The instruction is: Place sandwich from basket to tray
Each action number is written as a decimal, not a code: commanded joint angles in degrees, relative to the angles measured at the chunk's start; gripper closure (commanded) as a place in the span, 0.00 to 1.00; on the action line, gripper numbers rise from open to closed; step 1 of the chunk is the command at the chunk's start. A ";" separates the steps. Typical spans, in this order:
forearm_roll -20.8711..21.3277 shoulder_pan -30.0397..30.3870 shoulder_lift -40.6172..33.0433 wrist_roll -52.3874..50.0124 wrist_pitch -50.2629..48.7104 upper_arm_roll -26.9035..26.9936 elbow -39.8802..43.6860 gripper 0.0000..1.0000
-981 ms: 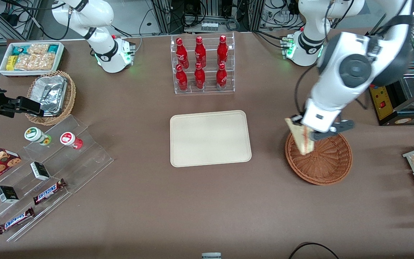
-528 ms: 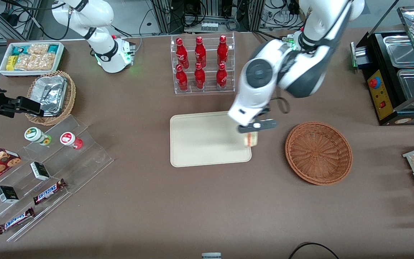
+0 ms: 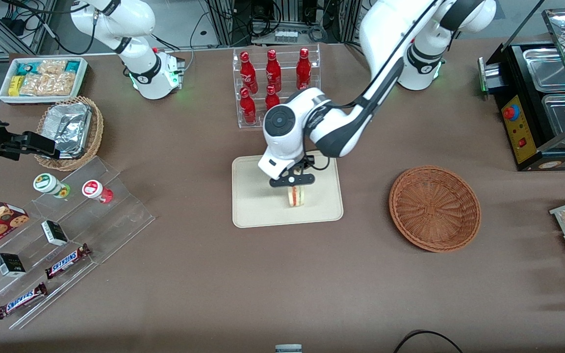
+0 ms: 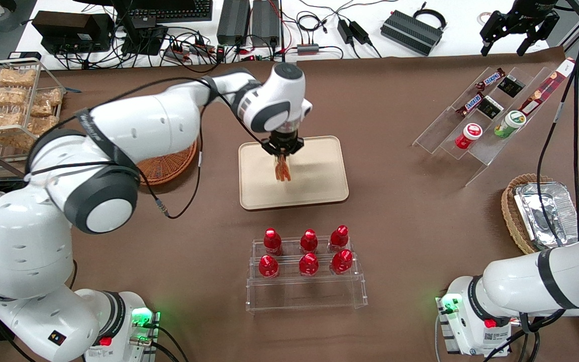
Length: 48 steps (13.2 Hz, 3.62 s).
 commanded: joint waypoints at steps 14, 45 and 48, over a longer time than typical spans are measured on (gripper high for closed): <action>0.65 -2.01 1.87 -2.90 2.03 0.79 -0.20 0.00; -9.55 40.54 -37.08 50.71 -29.09 6.32 -4.68 0.00; -9.64 37.64 -36.81 54.74 -28.83 10.52 -3.54 0.00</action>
